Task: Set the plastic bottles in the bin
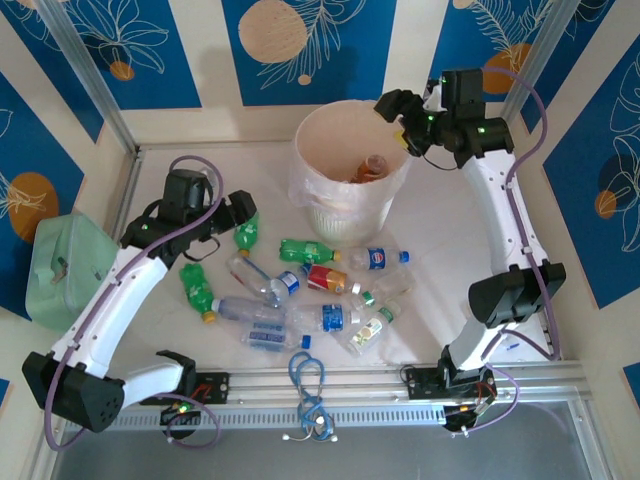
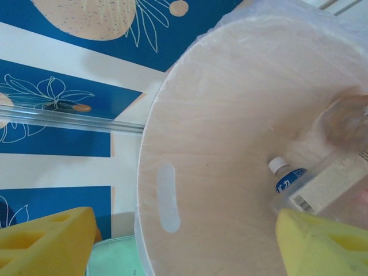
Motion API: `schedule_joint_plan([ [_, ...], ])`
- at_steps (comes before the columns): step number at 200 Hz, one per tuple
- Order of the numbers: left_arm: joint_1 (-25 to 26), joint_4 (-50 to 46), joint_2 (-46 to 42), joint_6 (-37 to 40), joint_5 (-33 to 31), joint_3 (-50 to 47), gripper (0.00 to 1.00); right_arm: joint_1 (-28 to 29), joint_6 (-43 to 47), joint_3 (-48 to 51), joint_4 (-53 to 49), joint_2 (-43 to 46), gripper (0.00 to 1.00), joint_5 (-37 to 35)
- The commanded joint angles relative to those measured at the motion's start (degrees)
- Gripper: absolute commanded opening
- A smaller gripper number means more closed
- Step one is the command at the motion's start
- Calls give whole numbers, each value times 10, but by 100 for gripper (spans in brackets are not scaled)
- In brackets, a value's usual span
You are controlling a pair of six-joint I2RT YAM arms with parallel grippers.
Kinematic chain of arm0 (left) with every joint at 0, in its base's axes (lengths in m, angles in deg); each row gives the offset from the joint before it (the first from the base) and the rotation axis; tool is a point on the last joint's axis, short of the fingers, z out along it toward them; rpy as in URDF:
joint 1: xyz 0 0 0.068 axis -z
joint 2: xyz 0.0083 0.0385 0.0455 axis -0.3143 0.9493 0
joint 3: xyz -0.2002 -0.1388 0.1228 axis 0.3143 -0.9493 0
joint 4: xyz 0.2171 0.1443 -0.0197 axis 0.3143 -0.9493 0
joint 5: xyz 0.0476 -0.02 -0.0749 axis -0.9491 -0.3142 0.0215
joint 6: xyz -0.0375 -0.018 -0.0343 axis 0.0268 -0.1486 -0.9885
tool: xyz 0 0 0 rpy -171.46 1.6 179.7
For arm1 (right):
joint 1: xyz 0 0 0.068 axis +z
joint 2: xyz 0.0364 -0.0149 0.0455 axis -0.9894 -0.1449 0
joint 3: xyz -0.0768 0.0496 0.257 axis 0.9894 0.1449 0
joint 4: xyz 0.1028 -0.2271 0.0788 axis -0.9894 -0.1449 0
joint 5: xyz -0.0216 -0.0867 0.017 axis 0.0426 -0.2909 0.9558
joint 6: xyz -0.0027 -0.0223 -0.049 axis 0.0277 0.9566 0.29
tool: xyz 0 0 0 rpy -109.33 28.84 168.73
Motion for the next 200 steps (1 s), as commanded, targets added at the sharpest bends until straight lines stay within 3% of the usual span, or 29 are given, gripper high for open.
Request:
schedule_joint_plan([
  [1, -8, -60, -25, 0, -58, -3, 88, 9, 18, -3, -23, 36, 81, -1],
  [30, -20, -134, -55, -9, -133, -23, 89, 49, 47, 40, -33, 92, 81, -29],
  [52, -39, -169, -82, -18, -154, -58, 89, 91, 63, 86, -37, 140, 81, -55],
  [137, -111, -136, -69, -34, -109, -196, 85, 264, 33, 298, -24, 263, 81, -126],
  [200, -139, -93, -53, -45, -89, -254, 85, 309, -4, 384, -1, 293, 81, -136],
])
